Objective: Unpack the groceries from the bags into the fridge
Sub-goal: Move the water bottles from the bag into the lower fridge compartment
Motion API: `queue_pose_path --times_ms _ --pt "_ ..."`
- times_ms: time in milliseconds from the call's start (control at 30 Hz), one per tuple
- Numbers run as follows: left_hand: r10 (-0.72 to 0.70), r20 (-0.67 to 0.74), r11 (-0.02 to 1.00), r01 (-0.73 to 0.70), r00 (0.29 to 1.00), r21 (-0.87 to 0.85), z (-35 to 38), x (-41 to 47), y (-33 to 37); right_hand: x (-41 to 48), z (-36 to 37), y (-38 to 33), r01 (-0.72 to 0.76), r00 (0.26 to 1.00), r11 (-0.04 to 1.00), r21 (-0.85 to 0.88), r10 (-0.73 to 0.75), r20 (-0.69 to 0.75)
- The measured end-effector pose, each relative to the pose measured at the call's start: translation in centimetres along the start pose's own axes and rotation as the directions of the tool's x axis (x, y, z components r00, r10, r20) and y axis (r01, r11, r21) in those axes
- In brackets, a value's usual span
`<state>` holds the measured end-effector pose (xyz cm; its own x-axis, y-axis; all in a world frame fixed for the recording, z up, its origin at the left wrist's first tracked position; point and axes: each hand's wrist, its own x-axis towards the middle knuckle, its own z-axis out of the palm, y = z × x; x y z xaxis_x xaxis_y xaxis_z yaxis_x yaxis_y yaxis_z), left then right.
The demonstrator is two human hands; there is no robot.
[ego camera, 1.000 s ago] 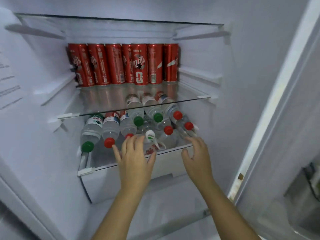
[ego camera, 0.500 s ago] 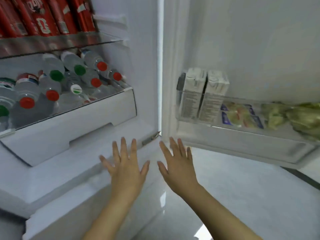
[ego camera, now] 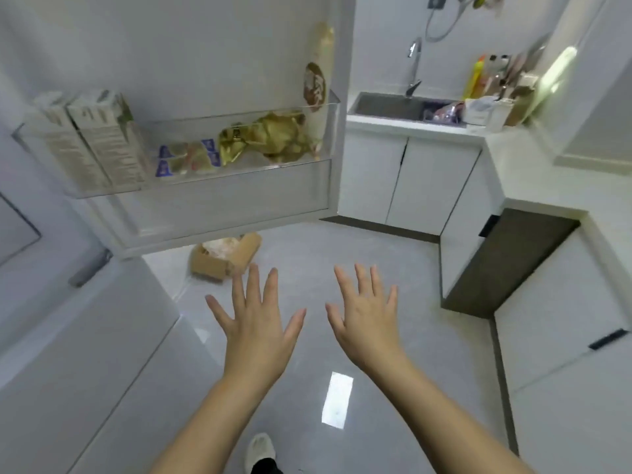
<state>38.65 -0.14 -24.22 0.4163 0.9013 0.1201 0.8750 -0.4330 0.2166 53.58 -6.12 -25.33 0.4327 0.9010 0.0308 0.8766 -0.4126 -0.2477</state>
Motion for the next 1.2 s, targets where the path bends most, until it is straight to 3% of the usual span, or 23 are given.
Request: queue_pose_path --times_ms 233,533,700,867,1200 --pt "0.353 0.028 0.933 -0.35 0.935 -0.087 2.3 0.3 13.4 -4.2 -3.1 11.3 -0.347 0.929 0.938 0.001 0.343 -0.14" --pt "0.568 0.134 0.821 -0.549 0.812 -0.155 6.8 2.0 27.9 -7.9 -6.1 25.2 -0.668 0.732 0.744 0.005 0.658 -0.177" --pt "0.712 0.133 0.694 -0.66 0.69 -0.289 9.6 3.5 38.0 -10.5 -8.8 33.2 -0.811 0.576 0.585 -0.017 0.794 -0.194" --pt "0.844 0.134 0.53 -0.765 0.52 -0.367 11.9 2.1 46.8 -14.3 -10.6 38.8 -0.918 0.382 0.396 0.018 0.896 -0.227" --pt "0.965 0.18 0.251 -0.871 0.191 -0.422 14.8 -6.4 55.6 -24.6 -10.5 43.3 -0.984 0.016 0.055 0.172 0.975 -0.221"
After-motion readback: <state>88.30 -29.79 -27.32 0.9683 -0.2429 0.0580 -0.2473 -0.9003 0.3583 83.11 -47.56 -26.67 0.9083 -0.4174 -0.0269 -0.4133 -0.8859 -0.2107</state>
